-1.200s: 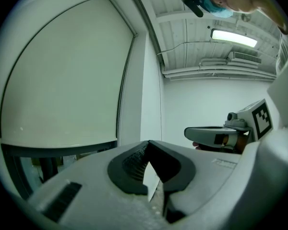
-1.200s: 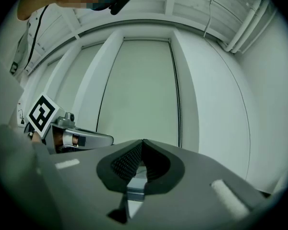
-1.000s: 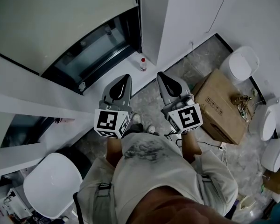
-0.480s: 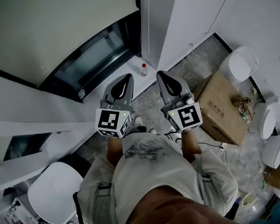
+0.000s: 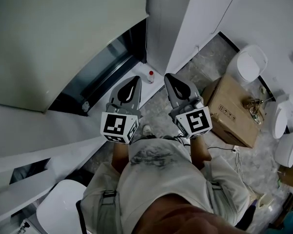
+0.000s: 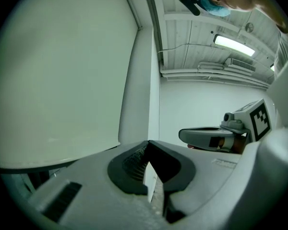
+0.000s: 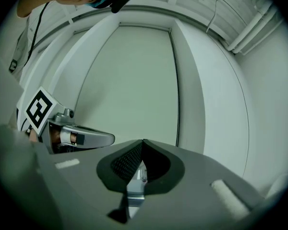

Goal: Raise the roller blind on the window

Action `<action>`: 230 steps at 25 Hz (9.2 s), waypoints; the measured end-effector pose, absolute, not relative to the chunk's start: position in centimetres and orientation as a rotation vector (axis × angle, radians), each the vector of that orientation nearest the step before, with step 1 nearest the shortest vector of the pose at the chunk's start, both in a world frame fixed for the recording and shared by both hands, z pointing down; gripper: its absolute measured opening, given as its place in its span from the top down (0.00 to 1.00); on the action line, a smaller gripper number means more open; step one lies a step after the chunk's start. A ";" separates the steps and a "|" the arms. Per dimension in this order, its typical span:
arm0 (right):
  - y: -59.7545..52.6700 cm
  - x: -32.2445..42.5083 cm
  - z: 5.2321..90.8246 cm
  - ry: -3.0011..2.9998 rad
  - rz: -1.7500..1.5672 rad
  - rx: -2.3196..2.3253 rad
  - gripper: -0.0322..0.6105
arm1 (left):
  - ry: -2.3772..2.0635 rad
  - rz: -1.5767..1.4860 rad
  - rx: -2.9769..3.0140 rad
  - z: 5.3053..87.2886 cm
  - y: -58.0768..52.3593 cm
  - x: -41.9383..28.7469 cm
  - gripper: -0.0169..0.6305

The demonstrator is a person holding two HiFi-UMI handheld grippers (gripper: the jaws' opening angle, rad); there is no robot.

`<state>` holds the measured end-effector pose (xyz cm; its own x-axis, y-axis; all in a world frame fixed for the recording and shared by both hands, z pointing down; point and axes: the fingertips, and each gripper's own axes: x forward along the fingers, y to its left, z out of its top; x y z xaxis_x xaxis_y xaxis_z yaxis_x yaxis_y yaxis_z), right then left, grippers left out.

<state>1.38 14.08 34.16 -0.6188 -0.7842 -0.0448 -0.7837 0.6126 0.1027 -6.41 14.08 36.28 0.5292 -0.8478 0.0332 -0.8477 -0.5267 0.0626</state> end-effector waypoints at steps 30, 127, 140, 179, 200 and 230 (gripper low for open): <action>1.9 3.9 34.1 -2.896 -0.173 1.253 0.94 | -1.617 0.020 2.606 36.3 2.5 -4.0 0.96; -16.7 5.2 35.3 -2.702 -0.122 1.522 0.93 | -1.225 0.033 2.806 38.5 -25.3 2.9 0.91; -16.0 3.9 33.2 -2.790 -0.168 1.440 0.93 | -1.145 0.027 2.793 38.2 -22.3 2.6 0.96; -18.8 -1.0 21.4 -2.974 -0.220 1.002 0.91 | -1.226 0.087 2.757 39.9 -18.2 0.4 0.96; -18.0 -1.2 25.9 -2.971 -0.209 1.063 0.93 | -1.205 0.155 2.683 44.6 -18.0 -0.3 0.96; -17.9 -2.0 35.4 -2.869 -0.099 1.048 0.93 | -1.145 0.330 2.541 54.5 -18.3 -1.4 0.96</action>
<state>-1.97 -17.87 35.44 -0.7618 -0.6452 0.0582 -0.6397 0.7633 0.0899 -1.42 -18.33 54.51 0.6493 -0.6798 0.3411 -0.7570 -0.6207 0.2039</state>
